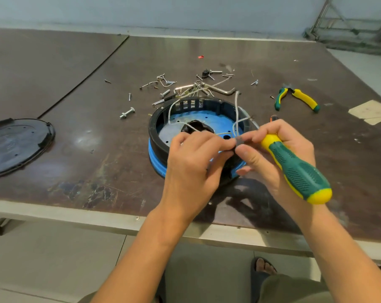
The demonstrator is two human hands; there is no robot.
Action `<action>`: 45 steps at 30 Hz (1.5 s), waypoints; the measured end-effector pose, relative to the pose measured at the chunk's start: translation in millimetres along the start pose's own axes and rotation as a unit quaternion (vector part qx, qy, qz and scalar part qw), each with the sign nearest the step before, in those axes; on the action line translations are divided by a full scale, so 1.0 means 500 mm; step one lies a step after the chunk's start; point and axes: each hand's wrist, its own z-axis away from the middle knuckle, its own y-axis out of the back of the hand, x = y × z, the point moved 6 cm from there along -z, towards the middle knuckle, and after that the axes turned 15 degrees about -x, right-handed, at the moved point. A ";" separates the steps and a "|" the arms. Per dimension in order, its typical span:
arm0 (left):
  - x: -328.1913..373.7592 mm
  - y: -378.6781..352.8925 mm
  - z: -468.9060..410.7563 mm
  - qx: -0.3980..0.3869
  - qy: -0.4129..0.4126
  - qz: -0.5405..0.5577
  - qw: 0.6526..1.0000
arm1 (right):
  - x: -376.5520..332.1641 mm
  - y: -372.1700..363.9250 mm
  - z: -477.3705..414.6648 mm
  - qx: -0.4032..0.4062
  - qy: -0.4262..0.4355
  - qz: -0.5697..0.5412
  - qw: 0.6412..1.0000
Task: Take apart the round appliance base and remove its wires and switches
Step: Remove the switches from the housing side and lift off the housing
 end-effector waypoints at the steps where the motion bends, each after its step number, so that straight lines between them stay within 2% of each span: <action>1: 0.002 -0.005 -0.001 -0.011 -0.003 -0.002 1.000 | 0.005 0.001 0.001 0.003 0.007 0.016 1.000; 6: -0.014 -0.017 -0.005 -0.076 0.049 0.011 0.996 | 0.026 0.059 0.003 0.065 0.027 0.049 0.996; 9: -0.015 -0.026 -0.006 -0.139 0.061 -0.088 0.985 | 0.045 0.120 0.009 0.112 0.006 0.089 0.990; 13: -0.009 -0.041 -0.007 -0.200 0.085 -0.188 0.958 | 0.086 0.172 0.024 0.129 -0.047 0.131 0.982; 17: -0.007 -0.042 -0.017 -0.198 0.096 -0.178 0.959 | 0.101 0.192 0.038 0.151 -0.096 0.237 0.955; 23: -0.006 -0.043 -0.022 -0.199 0.108 -0.176 0.958 | 0.110 0.212 0.046 0.189 -0.127 0.277 0.934; 30: -0.011 -0.030 -0.020 -0.188 0.109 -0.171 0.961 | 0.097 0.207 0.046 0.207 -0.122 0.309 0.920; 33: -0.020 0.001 -0.027 -0.141 0.119 -0.136 0.973 | 0.086 0.179 0.032 0.174 -0.101 0.278 0.939; 36: -0.034 0.038 -0.029 -0.079 0.132 -0.047 0.987 | 0.090 0.137 0.018 0.121 -0.098 0.211 0.965; 40: -0.047 0.058 -0.023 -0.040 0.148 0.067 0.986 | 0.088 0.072 0.004 0.049 -0.062 0.056 0.995; 45: -0.040 0.049 -0.012 0.000 0.127 0.181 0.975 | 0.063 0.023 -0.012 0.054 -0.013 -0.037 0.998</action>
